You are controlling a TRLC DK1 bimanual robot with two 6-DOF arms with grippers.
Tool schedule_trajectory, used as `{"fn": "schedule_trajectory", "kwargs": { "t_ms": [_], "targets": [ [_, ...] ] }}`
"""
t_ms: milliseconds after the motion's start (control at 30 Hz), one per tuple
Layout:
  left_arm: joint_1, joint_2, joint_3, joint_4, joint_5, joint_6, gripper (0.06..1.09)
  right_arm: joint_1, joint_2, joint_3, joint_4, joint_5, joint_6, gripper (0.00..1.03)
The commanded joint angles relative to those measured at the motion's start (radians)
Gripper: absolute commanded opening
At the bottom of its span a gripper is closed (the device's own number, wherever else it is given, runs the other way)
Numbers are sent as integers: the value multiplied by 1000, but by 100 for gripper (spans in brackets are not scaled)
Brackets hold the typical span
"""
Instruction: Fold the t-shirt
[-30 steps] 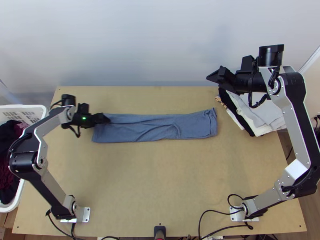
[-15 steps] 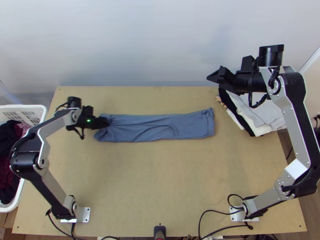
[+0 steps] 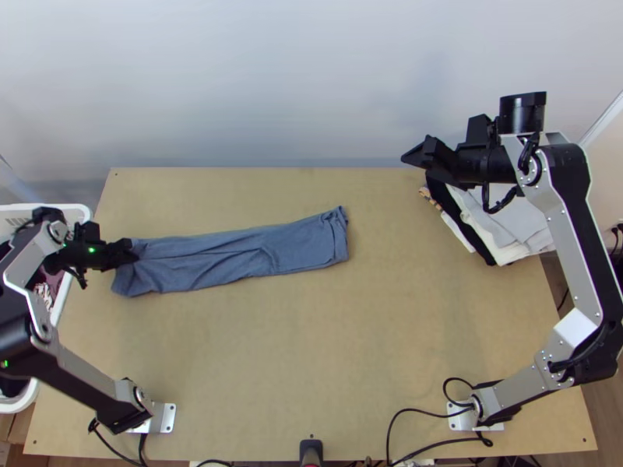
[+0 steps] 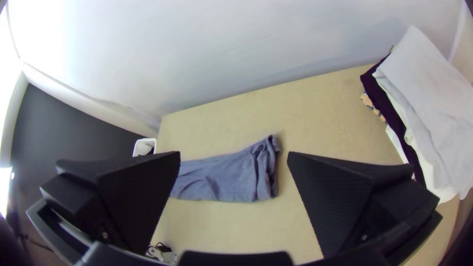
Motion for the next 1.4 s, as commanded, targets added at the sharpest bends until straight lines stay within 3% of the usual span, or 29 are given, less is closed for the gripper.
{"fn": "schedule_trajectory", "kwargs": {
  "t_ms": [0,300,700,1367],
  "targets": [
    [-76,-131,48,-70,12,11,10,-9,-26,-29,-2,-11,-9,98],
    [-376,-220,148,-107,10,-158,10,-18,-29,-33,-2,-11,-20,98],
    [-685,-10,357,-61,-34,-367,10,-19,-66,-82,-2,-11,-25,98],
    [-898,260,630,-52,-103,-486,10,-10,-121,-208,9,-11,-35,98]
  ]
}}
